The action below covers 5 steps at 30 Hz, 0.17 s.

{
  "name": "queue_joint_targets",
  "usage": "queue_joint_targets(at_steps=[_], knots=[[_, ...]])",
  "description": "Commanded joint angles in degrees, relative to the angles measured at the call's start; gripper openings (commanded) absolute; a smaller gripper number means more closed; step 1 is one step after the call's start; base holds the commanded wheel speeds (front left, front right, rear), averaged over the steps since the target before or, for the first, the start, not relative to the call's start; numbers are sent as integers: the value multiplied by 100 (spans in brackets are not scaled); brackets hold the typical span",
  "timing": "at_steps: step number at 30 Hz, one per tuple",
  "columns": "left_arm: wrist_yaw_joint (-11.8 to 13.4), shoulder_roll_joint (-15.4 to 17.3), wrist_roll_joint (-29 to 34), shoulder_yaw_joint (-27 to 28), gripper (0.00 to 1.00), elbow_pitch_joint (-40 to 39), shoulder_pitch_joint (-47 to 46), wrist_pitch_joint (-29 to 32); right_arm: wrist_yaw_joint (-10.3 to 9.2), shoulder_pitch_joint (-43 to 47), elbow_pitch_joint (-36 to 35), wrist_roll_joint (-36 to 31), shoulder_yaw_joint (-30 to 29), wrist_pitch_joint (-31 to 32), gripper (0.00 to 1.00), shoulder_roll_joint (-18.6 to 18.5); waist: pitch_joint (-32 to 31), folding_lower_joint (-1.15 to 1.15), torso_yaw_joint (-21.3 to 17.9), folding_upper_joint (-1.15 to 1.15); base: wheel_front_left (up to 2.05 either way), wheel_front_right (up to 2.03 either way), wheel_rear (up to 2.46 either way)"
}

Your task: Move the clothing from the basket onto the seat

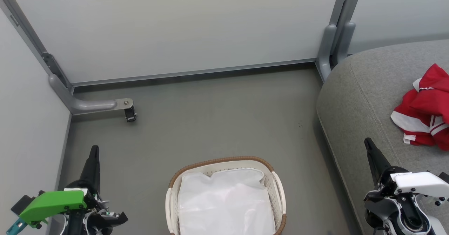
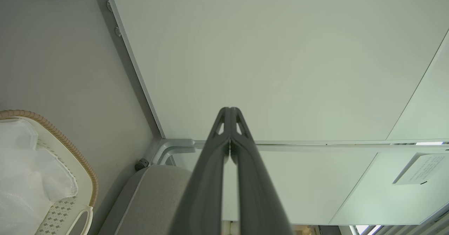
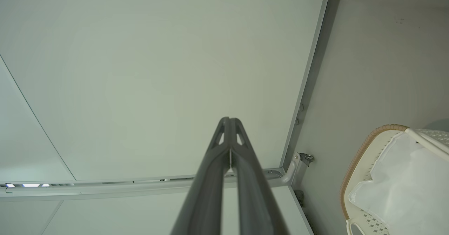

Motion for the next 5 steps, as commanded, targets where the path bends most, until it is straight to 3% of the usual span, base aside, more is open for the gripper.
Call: queue_joint_targets(at_steps=[1,5], knots=[[-35,39,-18,14,0,-11,-67,21,-4,62,-22,23,-10,16,0,-33,0,0,0,0,0,0,0],[-35,39,-19,14,0,-11,-67,20,-4,62,-22,23,-10,16,0,-33,0,0,0,0,0,0,0]])
